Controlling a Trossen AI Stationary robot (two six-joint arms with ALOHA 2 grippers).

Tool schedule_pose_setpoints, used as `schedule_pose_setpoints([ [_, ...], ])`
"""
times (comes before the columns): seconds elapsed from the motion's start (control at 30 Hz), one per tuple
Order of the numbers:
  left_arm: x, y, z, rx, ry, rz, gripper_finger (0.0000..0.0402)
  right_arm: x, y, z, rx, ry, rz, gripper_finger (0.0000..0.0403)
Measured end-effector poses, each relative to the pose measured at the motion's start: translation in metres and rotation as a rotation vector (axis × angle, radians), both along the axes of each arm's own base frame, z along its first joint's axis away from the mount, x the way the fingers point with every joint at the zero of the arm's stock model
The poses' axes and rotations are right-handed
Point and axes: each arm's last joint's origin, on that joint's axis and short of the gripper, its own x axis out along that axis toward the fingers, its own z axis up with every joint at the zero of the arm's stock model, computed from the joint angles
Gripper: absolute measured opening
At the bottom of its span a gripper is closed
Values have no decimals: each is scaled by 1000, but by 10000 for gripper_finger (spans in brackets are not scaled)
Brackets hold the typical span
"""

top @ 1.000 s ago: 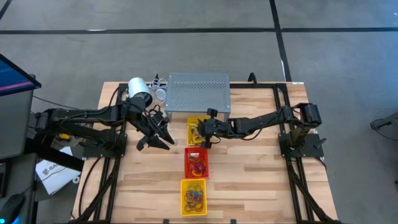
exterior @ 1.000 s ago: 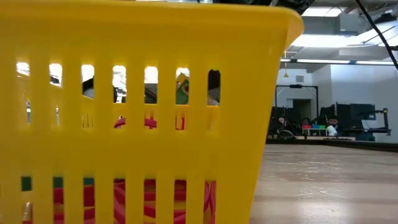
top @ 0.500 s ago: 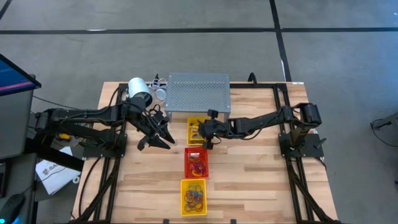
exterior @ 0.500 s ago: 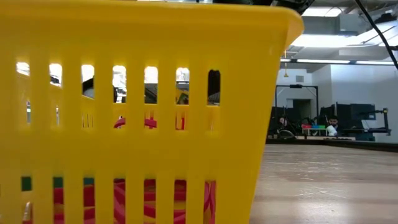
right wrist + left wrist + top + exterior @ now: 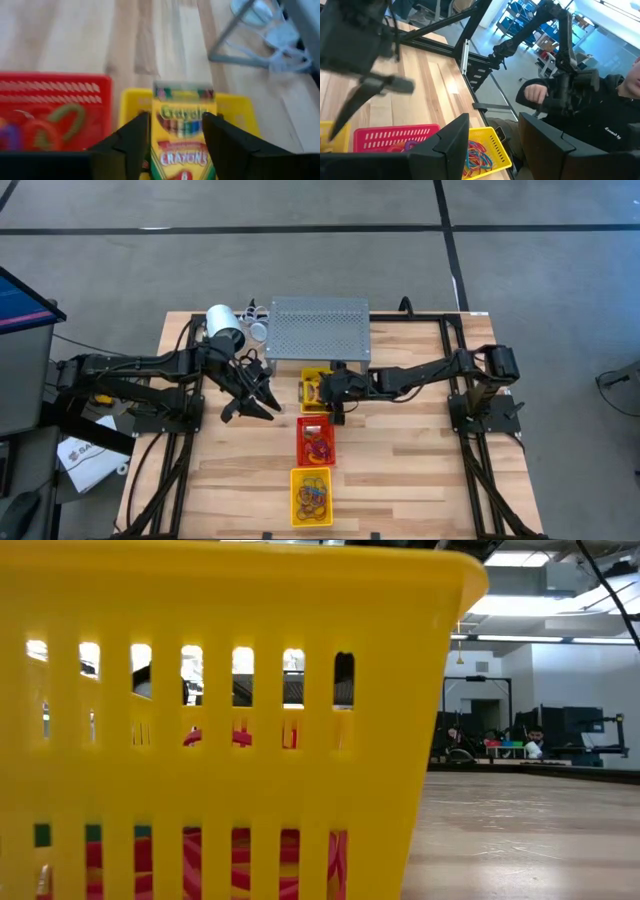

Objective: Pick & Place Office Desk Supplies
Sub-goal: Put the crayon into the top yellow bin, then adjust the red bin

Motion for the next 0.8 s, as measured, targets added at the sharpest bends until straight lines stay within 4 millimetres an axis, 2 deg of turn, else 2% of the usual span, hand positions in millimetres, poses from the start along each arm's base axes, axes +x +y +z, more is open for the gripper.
schedule_pose_setpoints([
  [0.23, 0, 0, -1, 16, 5, -5, 167, -13, 17, 37, 19, -106, 64, 227],
  [0.4, -2, 0, -7, 34, 32, -4, 167, -20, 22, 52, 21, -147, 81, 234],
  [0.53, -2, 1, -24, 44, 46, 23, 167, -21, 32, 68, 60, -250, 160, 234],
  [0.7, -1, 1, -34, 101, -64, 36, 167, -23, 39, 98, 83, -460, 361, 234],
  [0.8, -7, 1, -22, 128, -179, 21, 167, -33, 27, 115, 124, -522, 431, 234],
])
